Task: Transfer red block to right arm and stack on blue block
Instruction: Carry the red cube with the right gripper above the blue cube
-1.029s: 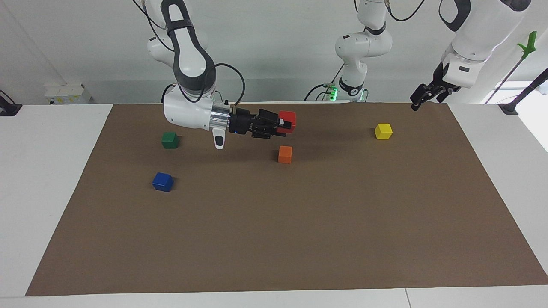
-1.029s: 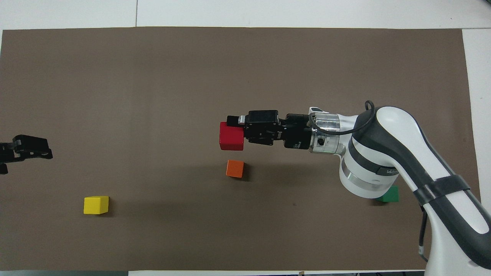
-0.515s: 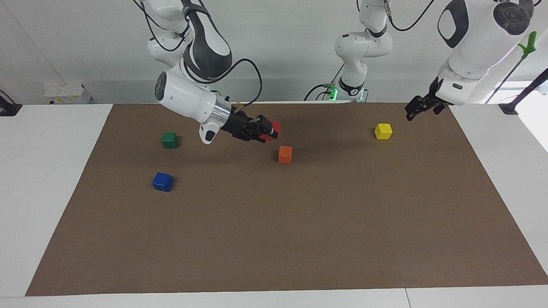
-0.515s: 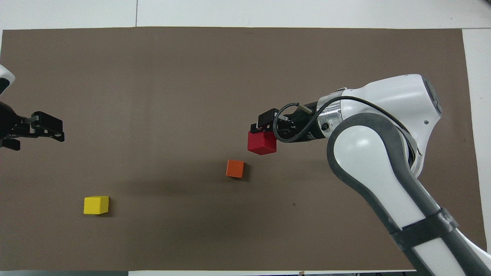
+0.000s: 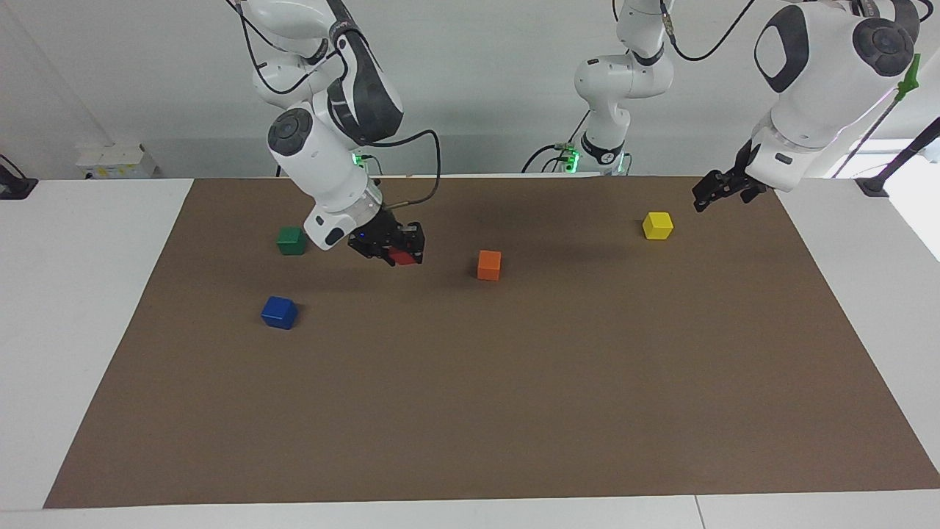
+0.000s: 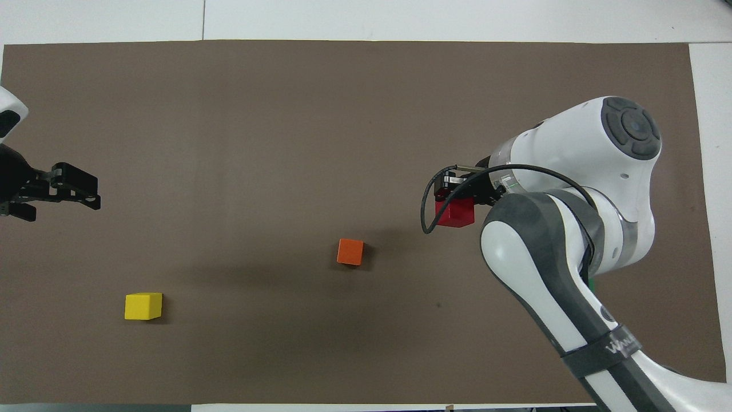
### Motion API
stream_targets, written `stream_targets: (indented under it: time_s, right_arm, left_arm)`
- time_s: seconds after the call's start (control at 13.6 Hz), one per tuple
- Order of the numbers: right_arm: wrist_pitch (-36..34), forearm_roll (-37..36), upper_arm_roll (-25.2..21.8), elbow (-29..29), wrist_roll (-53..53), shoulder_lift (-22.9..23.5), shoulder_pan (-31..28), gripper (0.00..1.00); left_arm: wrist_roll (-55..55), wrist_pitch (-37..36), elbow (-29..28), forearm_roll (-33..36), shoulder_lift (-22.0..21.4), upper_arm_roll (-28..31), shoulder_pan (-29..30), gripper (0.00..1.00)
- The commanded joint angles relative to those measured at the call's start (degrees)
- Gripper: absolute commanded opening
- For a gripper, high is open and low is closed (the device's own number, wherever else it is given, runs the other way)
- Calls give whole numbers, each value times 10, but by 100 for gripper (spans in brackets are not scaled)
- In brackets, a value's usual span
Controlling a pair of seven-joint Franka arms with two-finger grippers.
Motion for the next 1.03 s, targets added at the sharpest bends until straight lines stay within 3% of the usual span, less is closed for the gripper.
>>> stream_targets:
  time_s: [0.0,0.37,0.51,0.81,0.96]
  right_arm:
    - [-31,-103,3,13,41,3,-22,0]
    - [-50,-208,4,-4,42,-1,-78,0]
    - [-39,-213,5,-20,34,-3,-115,0]
    - [85,-219,4,-109,31,-25,-138,0]
    - [101,-244,4,-122,27,-31,-138,0]
  left_arm:
    - [8,-18,15,-8,0,-18,27,100]
    - [9,-13,13,-8,-14,-39,38,100]
    - [8,-2,13,-8,-14,-37,36,100]
    - [11,24,11,-8,-13,-40,33,100]
    - [11,41,11,-8,-13,-45,34,100]
